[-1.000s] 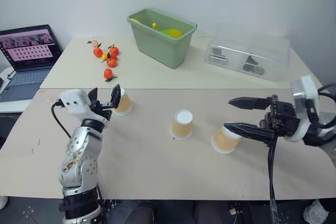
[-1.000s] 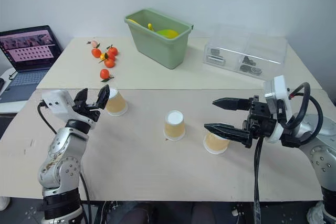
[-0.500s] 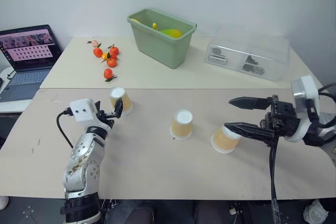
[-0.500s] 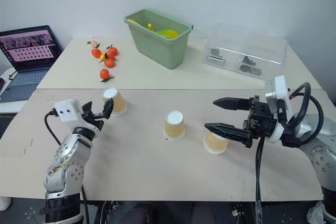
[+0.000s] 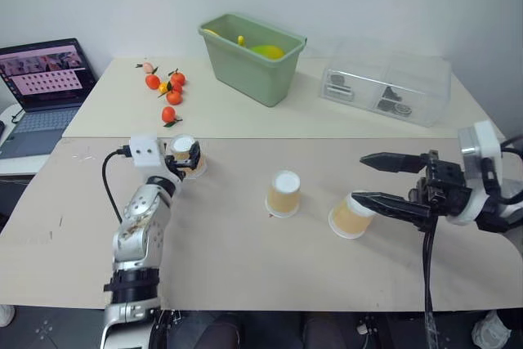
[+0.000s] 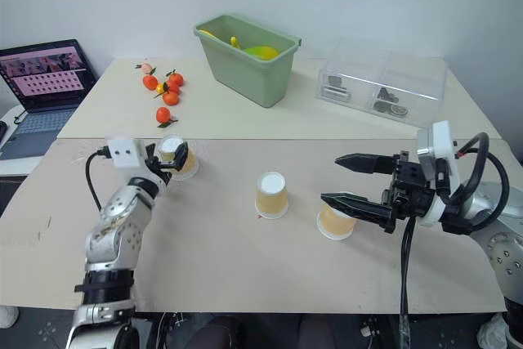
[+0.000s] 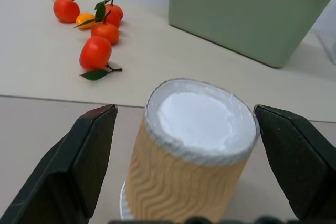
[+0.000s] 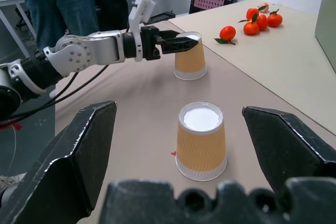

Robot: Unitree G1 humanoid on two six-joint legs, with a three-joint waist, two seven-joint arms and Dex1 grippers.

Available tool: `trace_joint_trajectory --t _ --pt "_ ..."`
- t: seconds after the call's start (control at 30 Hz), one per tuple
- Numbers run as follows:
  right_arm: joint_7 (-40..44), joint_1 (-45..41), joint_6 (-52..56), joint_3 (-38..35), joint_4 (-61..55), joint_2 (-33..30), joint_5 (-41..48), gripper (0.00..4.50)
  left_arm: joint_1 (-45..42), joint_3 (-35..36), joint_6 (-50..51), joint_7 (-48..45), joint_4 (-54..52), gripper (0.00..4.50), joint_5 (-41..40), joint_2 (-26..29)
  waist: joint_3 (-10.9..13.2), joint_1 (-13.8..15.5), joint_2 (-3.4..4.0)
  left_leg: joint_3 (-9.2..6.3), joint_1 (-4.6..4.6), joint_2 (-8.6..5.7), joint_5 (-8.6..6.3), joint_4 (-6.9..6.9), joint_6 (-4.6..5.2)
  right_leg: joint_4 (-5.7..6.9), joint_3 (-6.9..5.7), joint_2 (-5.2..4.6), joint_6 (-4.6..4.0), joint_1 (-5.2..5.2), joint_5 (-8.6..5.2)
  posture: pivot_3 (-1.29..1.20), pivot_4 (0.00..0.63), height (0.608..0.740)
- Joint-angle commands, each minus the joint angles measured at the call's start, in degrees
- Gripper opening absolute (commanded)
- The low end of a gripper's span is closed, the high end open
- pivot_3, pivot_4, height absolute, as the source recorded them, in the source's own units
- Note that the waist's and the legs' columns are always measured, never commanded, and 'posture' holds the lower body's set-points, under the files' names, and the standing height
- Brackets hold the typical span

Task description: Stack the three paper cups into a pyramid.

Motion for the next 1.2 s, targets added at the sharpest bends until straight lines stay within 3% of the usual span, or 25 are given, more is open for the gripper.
trace_joint_trajectory --t 0.03,0.23,0.33,0.43,0.47,0.67,0.8,1.0,1.2 --pt "-0.1 -0.2 -0.6 -2.1 -1.4 -0.2 0.5 4.5 -3.3 0.0 -2.7 -1.0 2.7 4.46 1.0 1.0 0.0 0.0 0.0 0.0 -0.01 0.0 0.0 0.0 -0.01 -0.01 0.0 0.0 0.0 -0.01 0.0 0.0 0.15 0.738" --pt "-0.1 0.3 -0.7 -2.6 -1.5 -0.3 0.4 4.5 -5.1 -0.9 -4.5 -3.1 6.5 4.46 1.2 0.8 0.0 0.0 -0.01 0.0 -0.02 -0.01 0.16 0.0 -0.29 -0.02 0.0 -0.01 0.01 -0.01 0.01 0.0 0.15 0.738" --pt "-0.1 0.4 -0.8 -2.9 -1.4 -0.4 0.4 4.5 -5.1 -0.7 -3.9 -3.4 6.7 3.7 0.3 0.4 0.0 0.0 -0.01 0.0 -0.02 -0.01 0.17 0.0 -0.3 -0.01 0.0 -0.01 0.01 -0.01 0.01 0.0 0.15 0.738" --pt "0.0 0.7 -0.9 -3.2 -1.4 -0.4 0.4 4.5 -4.7 -0.8 -3.1 -3.2 6.3 2.68 0.6 0.5 0.0 0.0 -0.01 0.0 -0.01 -0.01 0.17 0.0 -0.3 0.0 0.0 -0.01 0.02 0.0 0.01 0.0 0.15 0.738" --pt "0.1 0.8 -0.9 -3.3 -1.4 -0.5 0.4 4.5 -4.6 -0.8 -3.0 -3.0 6.0 2.56 0.6 0.5 0.0 0.0 -0.01 0.0 -0.02 -0.01 0.17 0.0 -0.3 0.0 0.0 -0.01 0.03 -0.01 0.02 0.0 0.15 0.738" --pt "0.6 0.0 -1.0 -2.4 -0.5 -0.5 -0.2 4.5 -4.9 -1.1 -2.6 -9.1 3.1 2.52 -2.0 3.3 0.0 -0.1 -0.01 0.0 -0.01 0.0 0.18 0.0 -0.31 0.0 0.0 0.0 0.03 -0.02 0.02 0.0 0.15 0.738" --pt "1.2 -0.5 -1.1 -2.0 0.1 -0.7 -0.7 4.5 -1.1 -3.6 1.1 -21.9 -5.9 2.52 -9.2 6.8 0.0 -0.1 -0.01 0.0 -0.03 -0.01 0.18 0.0 -0.32 -0.01 0.0 -0.01 0.04 -0.03 0.02 0.0 0.15 0.738" --pt "1.8 -1.1 -1.2 -1.6 0.7 -0.6 -1.3 4.5 6.9 -6.4 5.6 -39.4 -14.6 2.52 -16.8 16.4 0.0 -0.7 0.01 0.01 -0.01 0.01 0.13 -0.06 -0.23 0.01 0.01 0.0 0.03 -0.09 0.01 0.0 0.15 0.738" --pt "2.1 -1.6 -1.3 -1.2 0.9 -0.3 -1.7 4.5 5.4 -10.9 1.1 -45.2 -10.8 2.52 -11.8 19.3 0.0 -0.3 0.02 0.0 0.04 0.02 -0.01 -0.05 0.02 0.04 -0.01 0.02 0.0 -0.01 0.03 0.0 0.15 0.738"
